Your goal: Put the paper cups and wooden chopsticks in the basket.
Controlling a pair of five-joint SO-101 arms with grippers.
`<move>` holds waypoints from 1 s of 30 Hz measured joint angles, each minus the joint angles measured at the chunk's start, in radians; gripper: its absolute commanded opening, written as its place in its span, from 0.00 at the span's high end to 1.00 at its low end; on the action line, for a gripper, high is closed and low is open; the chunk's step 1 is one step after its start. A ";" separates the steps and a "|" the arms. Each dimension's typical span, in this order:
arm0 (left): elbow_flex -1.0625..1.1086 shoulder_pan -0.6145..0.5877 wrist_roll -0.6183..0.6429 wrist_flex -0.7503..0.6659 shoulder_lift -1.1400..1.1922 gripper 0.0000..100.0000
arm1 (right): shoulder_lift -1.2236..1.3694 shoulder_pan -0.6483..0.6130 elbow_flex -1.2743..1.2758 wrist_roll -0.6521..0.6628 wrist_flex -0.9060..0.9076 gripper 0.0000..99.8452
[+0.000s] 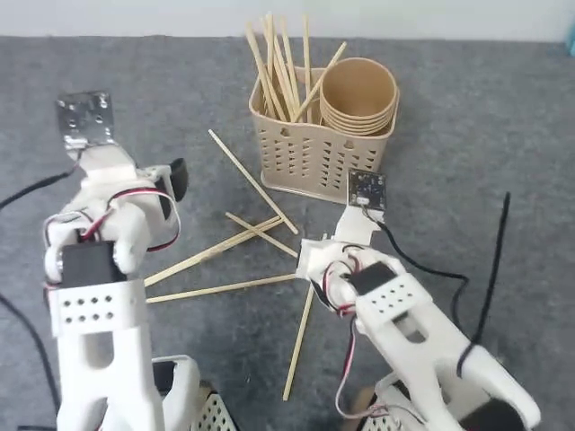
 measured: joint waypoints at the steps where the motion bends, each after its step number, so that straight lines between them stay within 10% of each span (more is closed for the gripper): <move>1: 0.017 0.000 0.000 -0.011 0.000 0.78 | 0.018 0.000 -0.009 0.000 0.000 0.86; 30: 0.189 -0.029 -0.014 -0.097 0.000 0.78 | 0.278 0.040 -0.167 0.009 0.000 0.99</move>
